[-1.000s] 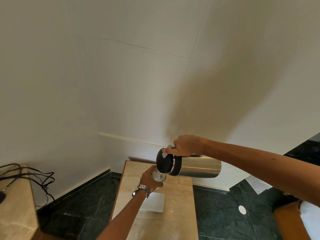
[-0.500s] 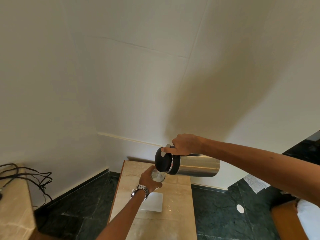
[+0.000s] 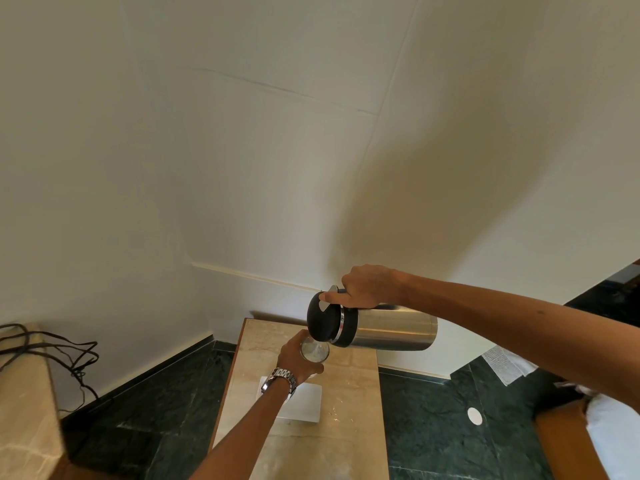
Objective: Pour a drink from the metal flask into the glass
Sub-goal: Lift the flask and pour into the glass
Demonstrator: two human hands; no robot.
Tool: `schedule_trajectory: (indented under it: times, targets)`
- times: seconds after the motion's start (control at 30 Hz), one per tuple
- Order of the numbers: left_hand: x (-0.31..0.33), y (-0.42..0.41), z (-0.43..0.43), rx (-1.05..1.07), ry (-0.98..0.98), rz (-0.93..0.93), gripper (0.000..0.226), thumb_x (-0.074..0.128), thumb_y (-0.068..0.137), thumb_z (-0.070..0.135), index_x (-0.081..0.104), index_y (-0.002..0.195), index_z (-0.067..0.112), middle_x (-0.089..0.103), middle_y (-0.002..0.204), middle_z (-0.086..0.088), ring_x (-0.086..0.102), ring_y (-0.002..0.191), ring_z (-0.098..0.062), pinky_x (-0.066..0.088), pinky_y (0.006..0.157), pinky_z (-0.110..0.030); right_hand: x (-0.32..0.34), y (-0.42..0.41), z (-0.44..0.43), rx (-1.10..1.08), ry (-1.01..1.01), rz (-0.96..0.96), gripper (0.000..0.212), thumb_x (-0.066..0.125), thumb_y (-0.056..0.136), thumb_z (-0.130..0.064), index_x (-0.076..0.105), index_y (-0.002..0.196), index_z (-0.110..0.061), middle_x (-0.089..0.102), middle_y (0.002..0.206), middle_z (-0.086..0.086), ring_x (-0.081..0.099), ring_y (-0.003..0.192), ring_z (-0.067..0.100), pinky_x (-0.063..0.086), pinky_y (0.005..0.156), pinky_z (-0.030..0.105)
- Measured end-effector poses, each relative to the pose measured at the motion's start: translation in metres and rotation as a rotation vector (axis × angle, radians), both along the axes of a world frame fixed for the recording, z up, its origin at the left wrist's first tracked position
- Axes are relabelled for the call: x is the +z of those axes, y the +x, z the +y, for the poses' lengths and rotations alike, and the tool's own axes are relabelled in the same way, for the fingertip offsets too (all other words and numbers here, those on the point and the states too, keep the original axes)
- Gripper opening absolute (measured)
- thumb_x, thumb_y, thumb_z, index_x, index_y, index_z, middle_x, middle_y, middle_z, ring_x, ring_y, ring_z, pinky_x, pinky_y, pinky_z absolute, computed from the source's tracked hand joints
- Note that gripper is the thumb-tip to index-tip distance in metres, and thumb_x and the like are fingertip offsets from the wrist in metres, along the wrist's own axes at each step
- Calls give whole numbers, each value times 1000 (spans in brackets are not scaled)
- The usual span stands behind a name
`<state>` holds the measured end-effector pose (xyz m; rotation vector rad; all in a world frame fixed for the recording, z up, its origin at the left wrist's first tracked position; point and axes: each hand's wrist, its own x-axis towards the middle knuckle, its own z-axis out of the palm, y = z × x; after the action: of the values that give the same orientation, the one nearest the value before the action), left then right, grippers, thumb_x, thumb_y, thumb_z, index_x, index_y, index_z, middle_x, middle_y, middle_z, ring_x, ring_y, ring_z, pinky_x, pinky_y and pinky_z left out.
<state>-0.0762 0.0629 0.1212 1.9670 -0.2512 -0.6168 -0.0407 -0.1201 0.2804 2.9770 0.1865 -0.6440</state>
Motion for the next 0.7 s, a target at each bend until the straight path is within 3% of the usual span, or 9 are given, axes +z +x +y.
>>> schedule_trajectory:
  times: [0.47,0.6,0.7]
  targets:
    - [-3,6,-1,21,-10,-21,73,89,58,9,57,124,15,67,118,-6,60,110,-27,54,94,-40,-4,-15,-14,-80,127,-30,71,29,92,-74,50,55,-17,49,49,-1,45,47,12,41,59,25]
    - [-3,7,-1,49,-29,3,72,89,59,8,56,123,16,65,113,-3,60,109,-27,54,87,-35,-16,-31,-28,-197,244,-21,75,25,88,-78,50,55,-16,45,49,-1,44,48,14,47,65,31]
    - [-5,8,-2,78,-34,18,74,88,60,6,54,125,16,63,119,-5,59,109,-27,53,83,-31,-33,-52,-44,-355,370,-74,78,19,82,-84,54,55,-19,48,49,-3,48,47,12,45,64,26]
